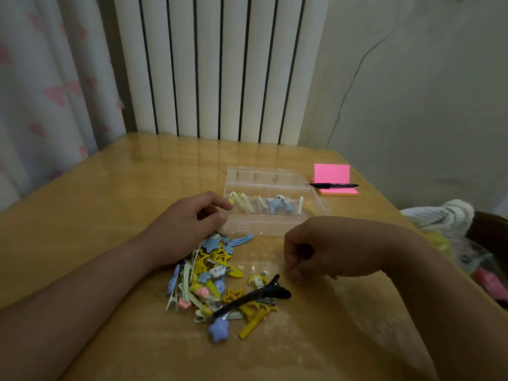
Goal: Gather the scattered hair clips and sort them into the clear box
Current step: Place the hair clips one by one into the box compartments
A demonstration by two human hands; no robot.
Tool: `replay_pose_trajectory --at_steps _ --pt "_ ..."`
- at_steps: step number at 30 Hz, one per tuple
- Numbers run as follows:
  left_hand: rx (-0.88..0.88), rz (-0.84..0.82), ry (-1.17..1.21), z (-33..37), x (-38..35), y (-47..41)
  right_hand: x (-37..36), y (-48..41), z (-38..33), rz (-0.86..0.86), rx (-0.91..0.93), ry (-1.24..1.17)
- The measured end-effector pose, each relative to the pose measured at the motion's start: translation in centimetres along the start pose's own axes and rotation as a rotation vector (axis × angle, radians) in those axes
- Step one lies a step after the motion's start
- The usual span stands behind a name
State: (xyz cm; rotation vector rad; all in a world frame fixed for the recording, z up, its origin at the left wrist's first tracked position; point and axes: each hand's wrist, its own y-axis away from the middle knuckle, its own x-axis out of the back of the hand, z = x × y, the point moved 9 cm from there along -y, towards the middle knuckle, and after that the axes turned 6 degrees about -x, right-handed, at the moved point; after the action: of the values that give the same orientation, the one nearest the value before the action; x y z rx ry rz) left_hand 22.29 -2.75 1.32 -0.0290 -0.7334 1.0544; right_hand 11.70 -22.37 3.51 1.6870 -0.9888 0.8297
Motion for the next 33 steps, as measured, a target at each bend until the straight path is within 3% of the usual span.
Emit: replay_pose_trajectory --at_steps 4,8,10,15,22,27,33 --pt "-0.003 -0.008 0.024 0.0 -0.2 -0.1 0.9 0.2 -0.2 0.068 0.015 -0.081" --pt "-0.012 -0.011 0.033 0.0 -0.1 -0.1 7.5 0.5 1.8 0.625 0.035 -0.339" --pt "-0.015 -0.014 0.031 -0.1 -0.2 -0.1 9.4 -0.6 4.2 0.766 -0.067 -0.408" --pt "-0.023 -0.009 0.022 0.0 -0.1 -0.1 10.4 -5.0 8.1 0.782 -0.246 -0.327" --pt "-0.012 -0.012 0.032 -0.3 -0.2 -0.2 8.8 -7.6 9.4 0.688 -0.291 -0.233" --pt "-0.002 -0.004 0.038 -0.1 -0.1 -0.2 9.5 -5.0 9.4 0.906 -0.287 -0.283" --pt "0.004 -0.016 0.022 0.1 -0.2 0.0 8.5 -0.4 5.1 1.130 -0.064 -0.461"
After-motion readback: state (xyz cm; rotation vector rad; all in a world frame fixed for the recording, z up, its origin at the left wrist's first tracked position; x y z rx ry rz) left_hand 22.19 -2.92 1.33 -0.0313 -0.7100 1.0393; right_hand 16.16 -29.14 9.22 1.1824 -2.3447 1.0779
